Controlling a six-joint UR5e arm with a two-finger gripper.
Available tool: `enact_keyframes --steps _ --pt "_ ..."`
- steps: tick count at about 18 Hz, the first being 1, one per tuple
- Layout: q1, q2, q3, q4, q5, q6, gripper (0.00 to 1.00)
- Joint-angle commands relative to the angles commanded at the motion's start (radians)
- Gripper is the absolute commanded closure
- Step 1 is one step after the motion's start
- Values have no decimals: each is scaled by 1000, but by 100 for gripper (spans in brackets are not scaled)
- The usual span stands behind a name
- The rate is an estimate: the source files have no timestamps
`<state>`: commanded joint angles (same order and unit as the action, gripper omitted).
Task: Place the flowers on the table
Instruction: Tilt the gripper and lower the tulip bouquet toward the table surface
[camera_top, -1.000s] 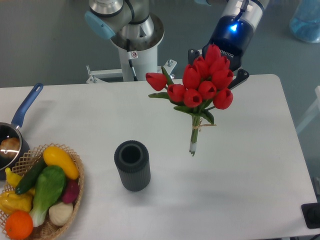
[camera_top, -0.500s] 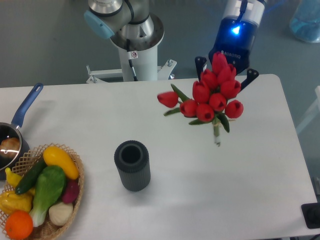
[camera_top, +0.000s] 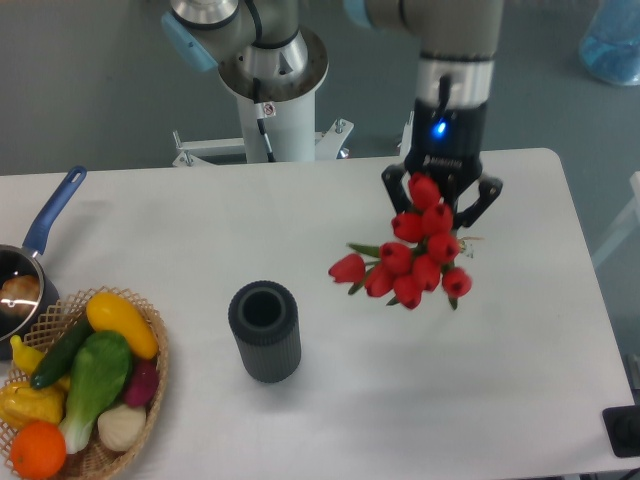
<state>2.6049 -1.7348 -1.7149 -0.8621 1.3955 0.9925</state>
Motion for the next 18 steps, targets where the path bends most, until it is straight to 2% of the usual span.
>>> enact_keyframes --steps 4,10,18 --pt "-54 -58 -2 0 109 2 71" --pt "-54 -129 0 0 184 49 71" --pt "-32 -222 34 3 194 72 71"
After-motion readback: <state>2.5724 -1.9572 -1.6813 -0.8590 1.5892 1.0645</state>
